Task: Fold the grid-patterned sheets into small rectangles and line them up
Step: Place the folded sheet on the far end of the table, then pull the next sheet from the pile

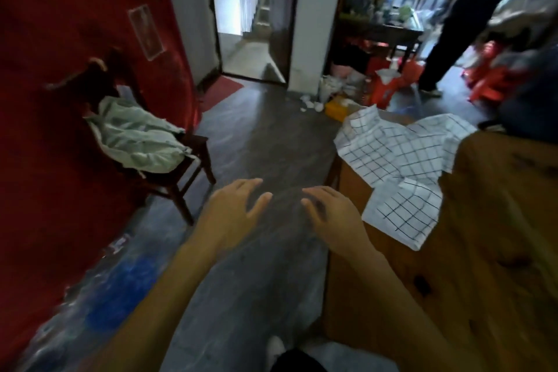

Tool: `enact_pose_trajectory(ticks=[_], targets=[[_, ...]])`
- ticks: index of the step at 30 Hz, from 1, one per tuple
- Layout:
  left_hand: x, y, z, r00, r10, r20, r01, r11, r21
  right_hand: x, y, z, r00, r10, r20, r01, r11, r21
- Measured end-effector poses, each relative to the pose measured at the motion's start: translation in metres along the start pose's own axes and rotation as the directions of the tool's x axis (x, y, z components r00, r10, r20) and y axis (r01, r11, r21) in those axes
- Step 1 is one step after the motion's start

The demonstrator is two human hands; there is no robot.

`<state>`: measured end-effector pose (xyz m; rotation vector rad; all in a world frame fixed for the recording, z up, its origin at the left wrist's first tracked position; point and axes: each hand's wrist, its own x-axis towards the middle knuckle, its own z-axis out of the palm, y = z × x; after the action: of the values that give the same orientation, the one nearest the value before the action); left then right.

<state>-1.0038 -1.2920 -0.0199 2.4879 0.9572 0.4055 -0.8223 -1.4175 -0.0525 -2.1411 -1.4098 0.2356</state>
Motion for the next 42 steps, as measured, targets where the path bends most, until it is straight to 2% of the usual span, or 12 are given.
enact_pose_trajectory(ticks=[6, 9, 12, 17, 21, 24, 32, 37, 42], targets=[[0.102, -0.009, 0.029, 0.981, 0.134, 0.143, -0.135, 0.991, -0.004, 0.064, 0.036, 0.006, 0.977, 0.168, -0.127, -0.158, 0.984, 0.084], [0.162, -0.001, 0.043, 0.963, 0.199, 0.184, -0.206, 0.978, 0.019, 0.105, 0.068, 0.004, 0.943, 0.253, -0.215, -0.229, 0.965, 0.128], [0.220, 0.011, 0.056, 0.930, 0.259, 0.260, -0.281, 0.958, 0.052, 0.138, 0.099, 0.004, 0.911, 0.335, -0.239, -0.308, 0.940, 0.145], [0.307, 0.047, 0.082, 0.859, 0.397, 0.323, -0.420, 0.908, 0.000, 0.166, 0.137, -0.026, 0.822, 0.454, -0.343, -0.411, 0.891, 0.194], [0.350, 0.076, 0.115, 0.769, 0.537, 0.347, -0.527, 0.840, -0.131, 0.166, 0.169, -0.044, 0.735, 0.527, -0.426, -0.496, 0.847, 0.192], [0.381, 0.084, 0.145, 0.702, 0.588, 0.402, -0.576, 0.801, -0.166, 0.167, 0.189, -0.041, 0.692, 0.595, -0.409, -0.585, 0.794, 0.164], [0.486, 0.054, 0.228, 0.520, 0.649, 0.555, -0.690, 0.702, -0.174, 0.239, 0.230, -0.001, 0.558, 0.742, -0.372, -0.752, 0.641, 0.152], [0.544, 0.023, 0.273, 0.377, 0.662, 0.648, -0.760, 0.621, -0.192, 0.304, 0.242, 0.029, 0.463, 0.814, -0.350, -0.799, 0.554, 0.233], [0.576, 0.007, 0.314, 0.221, 0.687, 0.693, -0.862, 0.469, -0.190, 0.340, 0.249, 0.045, 0.390, 0.875, -0.286, -0.846, 0.463, 0.264]])
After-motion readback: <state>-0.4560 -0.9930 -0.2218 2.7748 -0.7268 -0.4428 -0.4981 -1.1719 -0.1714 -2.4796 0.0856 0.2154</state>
